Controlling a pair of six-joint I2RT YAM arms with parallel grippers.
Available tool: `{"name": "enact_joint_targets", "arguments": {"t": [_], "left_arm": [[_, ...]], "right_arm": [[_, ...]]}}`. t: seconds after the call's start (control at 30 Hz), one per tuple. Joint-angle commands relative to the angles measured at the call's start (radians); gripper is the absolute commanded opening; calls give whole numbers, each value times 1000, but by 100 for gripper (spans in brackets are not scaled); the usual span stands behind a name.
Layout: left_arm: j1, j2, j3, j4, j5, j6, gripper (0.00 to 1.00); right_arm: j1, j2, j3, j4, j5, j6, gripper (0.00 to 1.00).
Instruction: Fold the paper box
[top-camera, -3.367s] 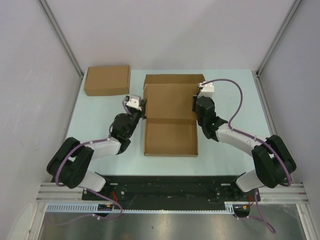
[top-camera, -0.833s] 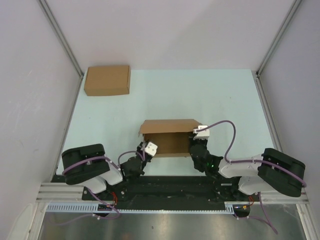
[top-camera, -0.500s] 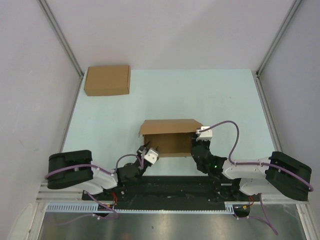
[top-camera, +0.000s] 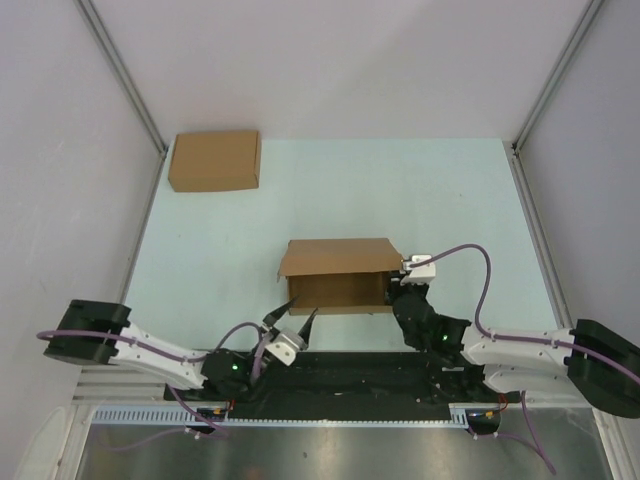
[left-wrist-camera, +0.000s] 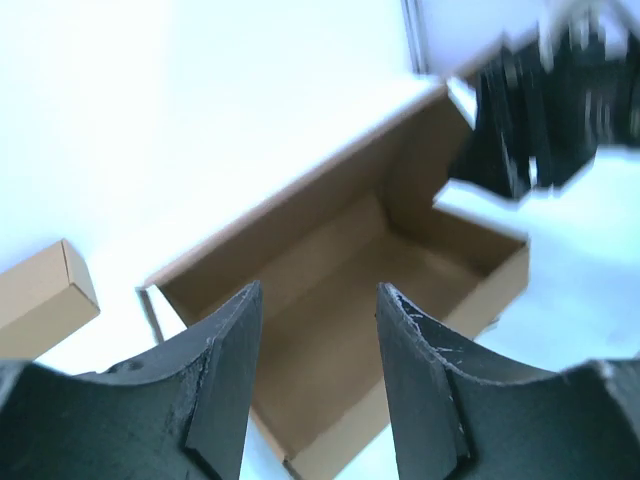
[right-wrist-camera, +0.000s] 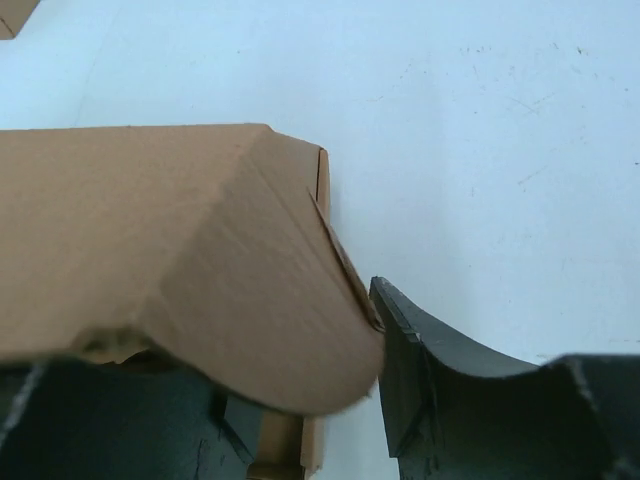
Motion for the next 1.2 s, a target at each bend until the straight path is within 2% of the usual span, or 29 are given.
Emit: {"name": "enact_joint_targets", "arguments": {"t": [0.0,0.33,0.43,0.57,0.67,0.9,1.03,1.07,1.17], "left_arm": [[-43,-119,101,193,-122,83,54],[-89,-354,318,-373,-114,-137,52],[-86,-412,326,-359,-105,-115,52],[-53,-403,262,-77,-117,104,54],[-11,-382,251,-55,-125,141,55],[94,-414,234,-238,-123,-79,58],[186,-503,268,-522,-73,-262,59],[200,-512,272,-562,-64,-323,59],[248,-531,277,-650,-31,-379,59]], "right_arm": [[12,-85,2,-112,-10,58,48],[41,-195,3,-224,0,79,52],[79,-258,9,-286,15,79,54],[126,-384,61,-404,0,84,59],[172,-441,101,-510,16,107,61],[265,-579,239,-615,9,67,64],[286,-628,362,-638,6,26,64],[286,-637,377,-635,1,15,65],[286,-634,417,-607,-7,-26,69]]}}
